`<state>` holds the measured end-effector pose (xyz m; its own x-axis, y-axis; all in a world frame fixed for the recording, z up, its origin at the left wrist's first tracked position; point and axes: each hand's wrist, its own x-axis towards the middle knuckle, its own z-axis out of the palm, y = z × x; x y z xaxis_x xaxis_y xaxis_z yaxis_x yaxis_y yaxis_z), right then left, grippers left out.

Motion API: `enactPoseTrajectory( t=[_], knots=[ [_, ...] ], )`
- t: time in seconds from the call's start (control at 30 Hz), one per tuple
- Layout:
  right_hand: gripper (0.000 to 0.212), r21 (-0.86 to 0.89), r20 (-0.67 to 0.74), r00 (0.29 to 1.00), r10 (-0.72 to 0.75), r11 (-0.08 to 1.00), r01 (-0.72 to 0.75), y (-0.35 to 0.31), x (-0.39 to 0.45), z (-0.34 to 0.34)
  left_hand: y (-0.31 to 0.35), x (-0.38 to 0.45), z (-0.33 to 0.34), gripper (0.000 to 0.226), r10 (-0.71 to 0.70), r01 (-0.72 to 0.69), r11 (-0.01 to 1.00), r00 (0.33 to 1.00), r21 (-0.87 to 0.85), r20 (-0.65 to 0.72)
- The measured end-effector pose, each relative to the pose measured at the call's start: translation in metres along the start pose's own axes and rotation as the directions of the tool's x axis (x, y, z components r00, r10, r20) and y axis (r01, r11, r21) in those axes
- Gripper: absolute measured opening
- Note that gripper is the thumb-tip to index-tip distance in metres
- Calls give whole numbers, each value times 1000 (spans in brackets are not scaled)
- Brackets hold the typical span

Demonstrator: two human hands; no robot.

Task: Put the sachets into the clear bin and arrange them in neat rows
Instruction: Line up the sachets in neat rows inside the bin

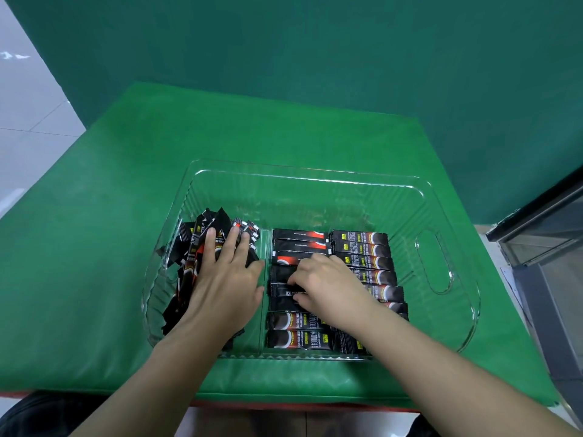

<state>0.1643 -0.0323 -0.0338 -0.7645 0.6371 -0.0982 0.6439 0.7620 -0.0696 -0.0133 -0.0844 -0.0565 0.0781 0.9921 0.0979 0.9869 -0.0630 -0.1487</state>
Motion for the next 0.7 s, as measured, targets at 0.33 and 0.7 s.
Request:
enactPoseTrajectory(
  t=[0.33, 0.7],
  knots=[
    [32, 64, -26, 999, 48, 997, -46, 2, 4, 0, -1, 0, 2, 40, -22, 21, 1000, 999, -18, -37],
    [37, 453, 40, 979, 201, 869, -197, -3, 80, -17, -1, -2, 0, 37, -25, 23, 999, 999, -43, -43]
  ],
)
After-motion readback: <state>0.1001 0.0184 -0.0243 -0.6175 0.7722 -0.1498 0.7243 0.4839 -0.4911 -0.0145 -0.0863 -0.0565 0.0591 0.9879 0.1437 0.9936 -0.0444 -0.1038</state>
